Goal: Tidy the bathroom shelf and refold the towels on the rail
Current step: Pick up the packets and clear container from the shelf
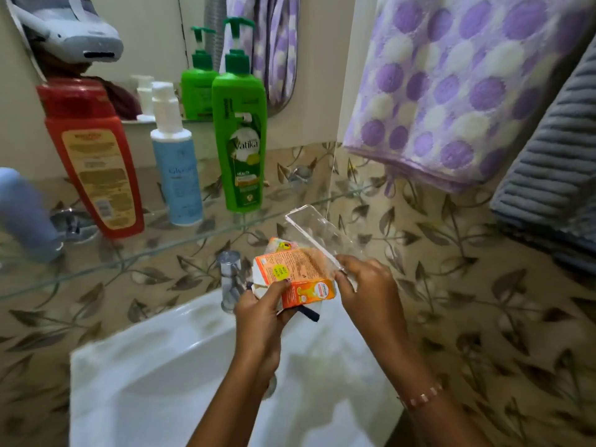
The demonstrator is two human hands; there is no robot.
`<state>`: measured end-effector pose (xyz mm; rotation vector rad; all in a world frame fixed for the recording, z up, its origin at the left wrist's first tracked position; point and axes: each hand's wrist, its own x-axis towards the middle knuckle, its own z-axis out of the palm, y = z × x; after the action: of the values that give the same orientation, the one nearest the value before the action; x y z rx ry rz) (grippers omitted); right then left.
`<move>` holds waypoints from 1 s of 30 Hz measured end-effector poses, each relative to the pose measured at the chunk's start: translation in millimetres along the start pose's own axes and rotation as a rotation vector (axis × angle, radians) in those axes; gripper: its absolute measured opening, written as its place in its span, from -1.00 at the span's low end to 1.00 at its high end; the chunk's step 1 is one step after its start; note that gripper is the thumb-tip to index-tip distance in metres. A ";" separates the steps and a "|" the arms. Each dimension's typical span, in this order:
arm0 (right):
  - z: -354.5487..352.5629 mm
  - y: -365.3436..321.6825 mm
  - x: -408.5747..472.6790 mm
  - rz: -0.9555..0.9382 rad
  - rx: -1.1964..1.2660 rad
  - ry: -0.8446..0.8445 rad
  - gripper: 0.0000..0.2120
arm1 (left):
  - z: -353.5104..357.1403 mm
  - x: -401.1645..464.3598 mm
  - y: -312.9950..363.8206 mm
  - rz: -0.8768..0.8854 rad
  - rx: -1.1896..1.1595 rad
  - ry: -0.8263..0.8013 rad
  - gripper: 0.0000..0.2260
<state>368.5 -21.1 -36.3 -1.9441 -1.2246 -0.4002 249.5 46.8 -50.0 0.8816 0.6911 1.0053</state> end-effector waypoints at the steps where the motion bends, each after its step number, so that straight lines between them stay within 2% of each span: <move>1: 0.8 -3.1 -11.8 0.004 0.012 -0.002 -0.77 | -6.1 -6.5 -3.2 -0.008 0.002 0.008 -0.86; 4: 2.1 -11.2 -43.3 -0.008 0.036 -0.033 -0.77 | -23.4 -28.3 -10.3 -0.044 0.020 0.028 -0.84; 11: 0.4 -20.2 -102.6 -0.045 0.161 -0.271 -0.70 | -65.9 -91.9 -26.6 0.004 0.086 0.159 -0.88; 20: -29.6 -43.2 -192.4 -0.296 0.364 -0.587 -0.67 | -102.1 -227.3 -62.5 0.064 -0.018 0.567 -0.83; 30: -21.3 -94.6 -336.4 -0.560 0.525 -1.083 -0.69 | -182.6 -383.3 -111.1 0.036 -0.218 1.050 -0.87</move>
<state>126.8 -223.1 -189.1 -1.2809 -2.2645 0.7665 -2.8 -279.7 -199.4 0.1096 1.4020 1.5390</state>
